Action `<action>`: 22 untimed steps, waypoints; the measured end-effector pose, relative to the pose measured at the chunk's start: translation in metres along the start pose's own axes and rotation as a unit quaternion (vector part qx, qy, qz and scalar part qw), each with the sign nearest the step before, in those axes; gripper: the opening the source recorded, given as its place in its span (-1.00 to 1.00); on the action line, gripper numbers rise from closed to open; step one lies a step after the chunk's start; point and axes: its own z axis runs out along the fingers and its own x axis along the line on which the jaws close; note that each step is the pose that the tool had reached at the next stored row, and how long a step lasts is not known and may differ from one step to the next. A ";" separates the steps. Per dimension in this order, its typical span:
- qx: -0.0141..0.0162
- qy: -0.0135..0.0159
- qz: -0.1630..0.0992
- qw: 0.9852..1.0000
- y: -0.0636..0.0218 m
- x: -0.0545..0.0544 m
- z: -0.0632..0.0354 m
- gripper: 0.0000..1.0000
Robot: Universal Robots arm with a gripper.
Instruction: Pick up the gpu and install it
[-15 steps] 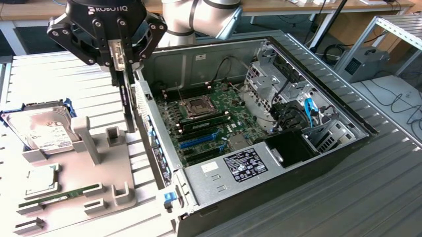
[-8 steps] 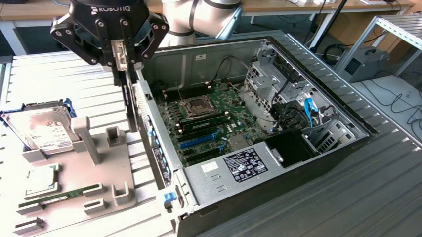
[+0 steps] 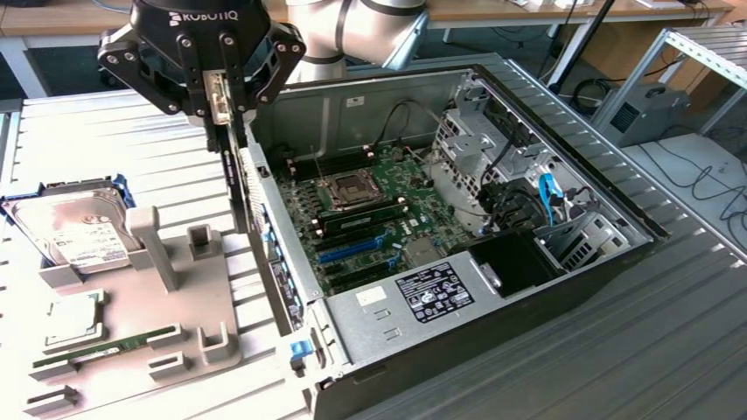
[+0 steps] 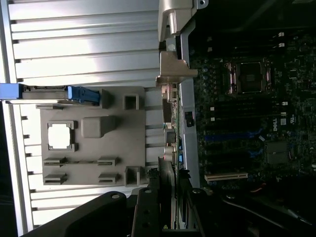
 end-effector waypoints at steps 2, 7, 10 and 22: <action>0.000 0.000 0.000 1.000 0.0001 -0.001 0.0001 -0.47; 0.000 0.000 0.000 1.000 0.0002 -0.003 0.0002 -0.47; 0.000 0.000 0.000 1.000 0.0003 -0.004 0.0003 -0.47; 0.000 0.000 0.000 1.000 0.0008 -0.010 0.0009 -0.47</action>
